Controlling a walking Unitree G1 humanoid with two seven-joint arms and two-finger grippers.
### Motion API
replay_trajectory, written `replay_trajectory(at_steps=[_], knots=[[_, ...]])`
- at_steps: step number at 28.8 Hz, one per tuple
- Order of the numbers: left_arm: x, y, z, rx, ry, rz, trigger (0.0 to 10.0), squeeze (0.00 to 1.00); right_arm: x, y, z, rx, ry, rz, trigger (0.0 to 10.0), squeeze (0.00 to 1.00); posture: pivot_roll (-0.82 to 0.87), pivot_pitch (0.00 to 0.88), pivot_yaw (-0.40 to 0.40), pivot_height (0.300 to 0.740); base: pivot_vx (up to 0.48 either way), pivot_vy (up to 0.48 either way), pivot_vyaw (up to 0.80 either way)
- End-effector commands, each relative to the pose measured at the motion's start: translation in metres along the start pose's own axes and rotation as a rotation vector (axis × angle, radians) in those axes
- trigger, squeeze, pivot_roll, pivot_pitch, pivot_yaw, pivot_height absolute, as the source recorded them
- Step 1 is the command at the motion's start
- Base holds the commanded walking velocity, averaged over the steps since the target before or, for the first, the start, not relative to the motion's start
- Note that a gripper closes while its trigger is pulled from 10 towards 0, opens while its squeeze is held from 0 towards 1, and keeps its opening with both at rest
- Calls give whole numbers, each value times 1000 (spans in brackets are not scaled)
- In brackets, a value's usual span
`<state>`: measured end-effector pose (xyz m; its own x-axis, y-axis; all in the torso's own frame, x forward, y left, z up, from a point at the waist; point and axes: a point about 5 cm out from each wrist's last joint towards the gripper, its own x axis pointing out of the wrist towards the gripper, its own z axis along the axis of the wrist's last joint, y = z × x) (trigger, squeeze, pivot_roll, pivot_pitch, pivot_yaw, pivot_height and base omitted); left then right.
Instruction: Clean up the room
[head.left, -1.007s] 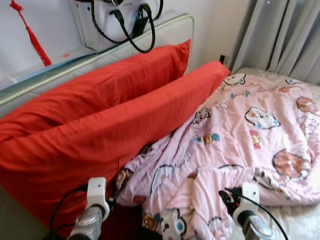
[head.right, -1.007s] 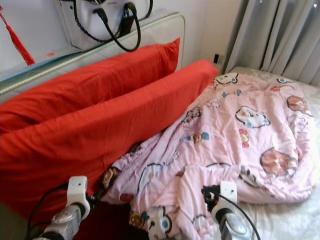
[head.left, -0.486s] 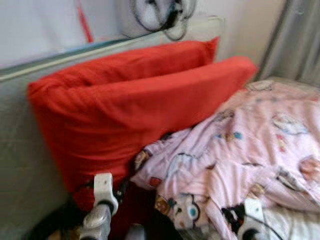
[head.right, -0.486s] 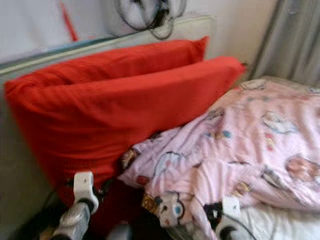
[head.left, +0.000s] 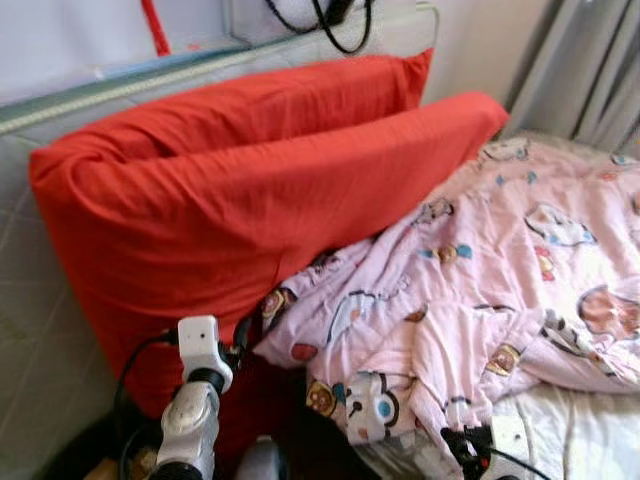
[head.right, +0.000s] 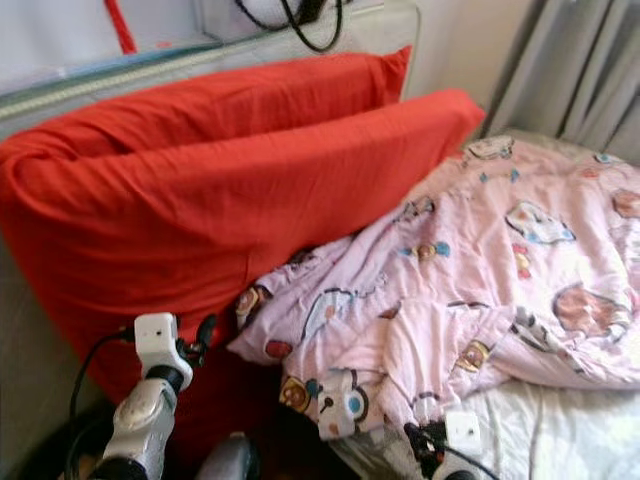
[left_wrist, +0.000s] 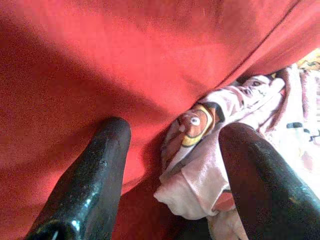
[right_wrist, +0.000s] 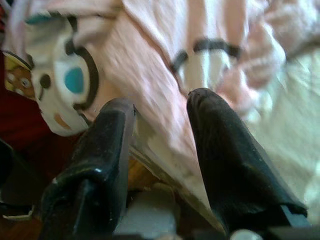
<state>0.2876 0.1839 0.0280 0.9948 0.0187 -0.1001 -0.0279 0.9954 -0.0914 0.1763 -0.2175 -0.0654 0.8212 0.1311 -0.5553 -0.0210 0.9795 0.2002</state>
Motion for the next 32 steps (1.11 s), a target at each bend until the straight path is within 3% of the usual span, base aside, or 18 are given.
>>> replay_trajectory(at_steps=[1, 6, 21, 25, 32], knots=[[-2, -3, 2, -4, -22, -12, 10000, 0, -4, -6, -2, 4, -16, -42, 10000, 0, 141, 60, -54, 622, 0, 0, 0], [-6, -6, 2, -5, -34, -21, 10000, 0, -9, -11, -6, 28, -12, -94, 10000, 0, 140, 72, -57, 622, 0, 0, 0], [-11, -6, 1, -10, -18, -29, 10000, 0, -12, -11, -9, 24, -11, -85, 10000, 0, 145, 80, -58, 622, 0, 0, 0], [-12, -2, -1, -5, -9, -25, 10000, 0, -12, -11, -10, 10, -1, -87, 10000, 0, 149, 97, -54, 597, 0, 0, 0], [-13, -1, -3, -1, 2, -25, 10000, 0, -11, -10, -10, 16, -7, -87, 10000, 0, 151, 107, -48, 597, 0, 0, 0]])
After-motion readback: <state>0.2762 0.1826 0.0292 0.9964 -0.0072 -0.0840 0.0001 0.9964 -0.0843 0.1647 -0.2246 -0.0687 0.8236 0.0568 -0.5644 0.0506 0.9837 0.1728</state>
